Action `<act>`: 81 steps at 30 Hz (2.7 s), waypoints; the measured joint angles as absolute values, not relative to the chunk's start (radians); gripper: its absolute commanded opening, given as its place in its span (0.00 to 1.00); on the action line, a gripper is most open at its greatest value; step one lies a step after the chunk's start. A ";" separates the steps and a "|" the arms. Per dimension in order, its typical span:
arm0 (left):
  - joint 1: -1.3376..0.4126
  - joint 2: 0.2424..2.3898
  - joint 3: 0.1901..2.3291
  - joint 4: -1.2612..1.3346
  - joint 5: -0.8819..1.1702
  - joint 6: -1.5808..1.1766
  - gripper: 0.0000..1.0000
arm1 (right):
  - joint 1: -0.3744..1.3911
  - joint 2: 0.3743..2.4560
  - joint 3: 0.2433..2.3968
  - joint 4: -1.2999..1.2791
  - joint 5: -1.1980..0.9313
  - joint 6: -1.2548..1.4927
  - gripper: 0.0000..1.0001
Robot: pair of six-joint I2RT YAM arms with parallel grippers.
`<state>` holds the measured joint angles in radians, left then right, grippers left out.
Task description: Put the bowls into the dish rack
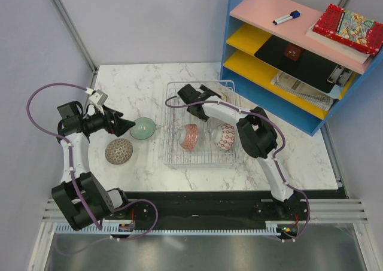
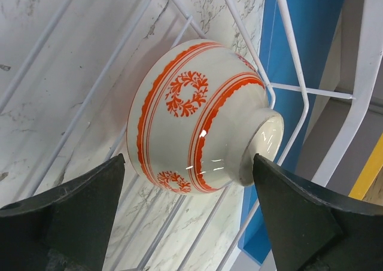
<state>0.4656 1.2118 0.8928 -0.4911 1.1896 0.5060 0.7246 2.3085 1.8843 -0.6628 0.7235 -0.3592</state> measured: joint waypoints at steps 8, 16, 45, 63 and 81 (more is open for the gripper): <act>0.466 1.215 0.882 -0.491 1.186 0.507 1.00 | 0.727 2.287 1.884 -0.674 0.693 -0.359 0.96; 0.466 1.319 0.882 -0.490 1.121 0.517 1.00 | 0.743 2.148 1.885 -0.692 0.595 -0.357 0.97; 0.339 1.686 1.005 -0.361 0.728 0.456 0.77 | 0.747 1.942 1.887 -0.732 0.347 -0.253 0.96; 0.278 1.725 1.032 -0.371 0.615 0.448 0.02 | 0.747 1.935 1.887 -0.743 0.336 -0.242 0.96; 0.245 1.652 1.195 -0.452 0.666 0.446 0.02 | 0.747 1.930 1.888 -0.743 0.263 -0.175 0.98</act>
